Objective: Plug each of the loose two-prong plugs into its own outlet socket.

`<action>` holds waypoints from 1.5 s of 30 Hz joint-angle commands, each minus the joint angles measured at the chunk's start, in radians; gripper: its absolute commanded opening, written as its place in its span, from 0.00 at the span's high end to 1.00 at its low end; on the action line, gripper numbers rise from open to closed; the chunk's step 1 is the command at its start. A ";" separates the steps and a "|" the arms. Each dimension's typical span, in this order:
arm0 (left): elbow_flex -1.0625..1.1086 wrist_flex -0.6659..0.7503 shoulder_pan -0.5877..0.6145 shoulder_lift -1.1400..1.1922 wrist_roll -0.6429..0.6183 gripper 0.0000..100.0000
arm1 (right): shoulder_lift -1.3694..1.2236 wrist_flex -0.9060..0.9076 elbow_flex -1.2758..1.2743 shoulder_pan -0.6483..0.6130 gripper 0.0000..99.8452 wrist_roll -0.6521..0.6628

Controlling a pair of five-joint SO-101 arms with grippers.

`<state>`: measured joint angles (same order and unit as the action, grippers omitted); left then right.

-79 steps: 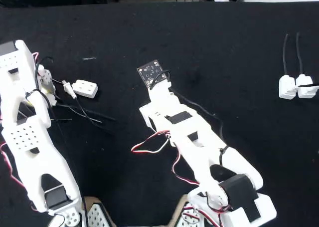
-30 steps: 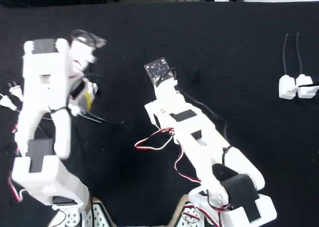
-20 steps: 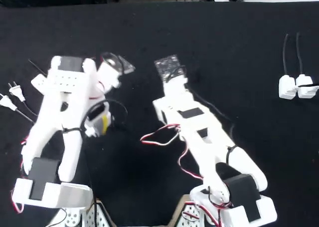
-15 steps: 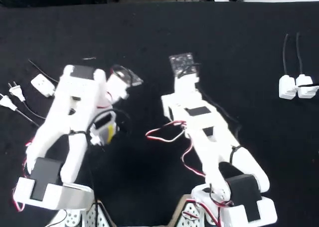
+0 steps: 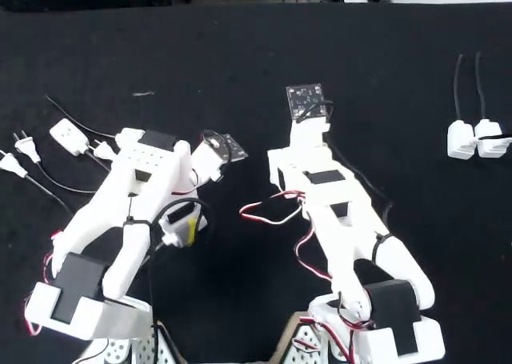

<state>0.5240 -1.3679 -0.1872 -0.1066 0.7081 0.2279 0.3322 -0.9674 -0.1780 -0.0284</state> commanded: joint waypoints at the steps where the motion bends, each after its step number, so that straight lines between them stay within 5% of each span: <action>1: -0.018 0.000 -0.002 -0.018 0.011 0.76 | 0.012 -0.018 0.031 0.012 0.99 -0.011; 12: -0.147 -0.262 0.102 -0.017 0.005 0.76 | 0.012 -0.018 0.031 0.012 0.99 -0.011; 20: 0.134 0.017 0.193 -0.017 -0.048 0.79 | 0.012 -0.018 0.031 0.011 0.99 -0.011; 27: 0.157 0.046 0.205 -0.017 -0.046 0.79 | 0.010 -0.018 0.033 0.011 0.99 -0.011; 35: 0.157 0.207 0.338 -0.017 -0.015 0.79 | 0.008 -0.018 0.031 0.011 0.99 -0.011; 45: 0.079 0.215 0.464 -0.018 0.041 0.80 | 0.005 -0.020 0.033 0.011 0.99 -0.011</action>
<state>0.6897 -1.1607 0.2317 -0.1066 0.7419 0.2279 0.3322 -0.9674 -0.1780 -0.0284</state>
